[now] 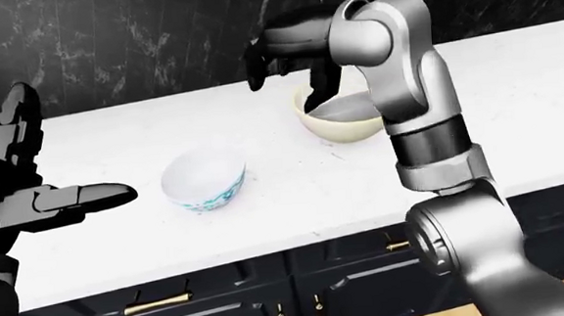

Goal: Stack the bowls from largest to smallest.

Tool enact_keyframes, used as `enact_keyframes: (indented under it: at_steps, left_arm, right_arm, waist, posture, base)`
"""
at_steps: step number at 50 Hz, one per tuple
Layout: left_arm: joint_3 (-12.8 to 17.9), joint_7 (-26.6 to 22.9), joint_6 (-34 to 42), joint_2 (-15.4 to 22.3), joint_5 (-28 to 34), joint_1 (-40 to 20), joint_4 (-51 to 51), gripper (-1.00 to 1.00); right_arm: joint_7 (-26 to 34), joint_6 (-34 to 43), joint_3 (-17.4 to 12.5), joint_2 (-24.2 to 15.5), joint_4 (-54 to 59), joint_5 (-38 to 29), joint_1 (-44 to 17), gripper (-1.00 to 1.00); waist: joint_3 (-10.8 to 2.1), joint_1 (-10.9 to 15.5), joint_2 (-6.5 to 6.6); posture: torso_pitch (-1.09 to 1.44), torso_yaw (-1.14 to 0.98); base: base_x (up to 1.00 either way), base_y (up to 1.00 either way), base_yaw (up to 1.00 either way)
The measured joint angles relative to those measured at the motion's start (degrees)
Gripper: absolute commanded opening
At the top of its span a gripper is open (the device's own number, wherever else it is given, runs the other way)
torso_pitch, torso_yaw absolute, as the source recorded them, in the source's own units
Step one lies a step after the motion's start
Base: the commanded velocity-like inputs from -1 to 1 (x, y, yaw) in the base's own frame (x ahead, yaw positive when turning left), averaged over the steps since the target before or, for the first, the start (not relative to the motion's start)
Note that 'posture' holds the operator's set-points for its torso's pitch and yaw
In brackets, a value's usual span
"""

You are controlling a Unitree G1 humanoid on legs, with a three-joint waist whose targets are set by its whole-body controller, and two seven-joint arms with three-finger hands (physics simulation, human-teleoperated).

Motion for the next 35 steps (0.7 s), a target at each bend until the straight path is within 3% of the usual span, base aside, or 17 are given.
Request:
enact_keyframes:
  at_steps: [8, 18, 35]
  left_arm:
    - [-1.1, 0.9, -0.4, 0.3, -0.7, 0.0, 0.2, 1.00]
    - [-1.6, 0.2, -1.4, -1.1, 0.7, 1.0, 0.2, 1.00]
    - [-1.2, -1.4, -1.7, -2.3, 2.4, 1.7, 0.3, 1.00]
  right_arm:
    - [5.7, 2.9, 3.5, 7.9, -15.9, 0.9, 6.6, 0.09]
    - [4.9, 3.2, 7.0, 15.4, -19.4, -0.9, 15.3, 0.06]
    - [3.5, 0.7, 9.2, 19.6, -20.2, -3.4, 21.9, 0.07]
  waist:
    - [0.24, 0.0, 0.08]
    - [-0.38, -0.2, 0.42]
    - [-1.12, -0.4, 0.84]
  posture:
    - [-0.24, 0.00]
    - [-0.24, 0.00]
    - [-0.24, 0.00]
  base:
    - [0.00, 0.00, 0.00]
    - [0.00, 0.00, 0.00]
    - [0.00, 0.00, 0.00]
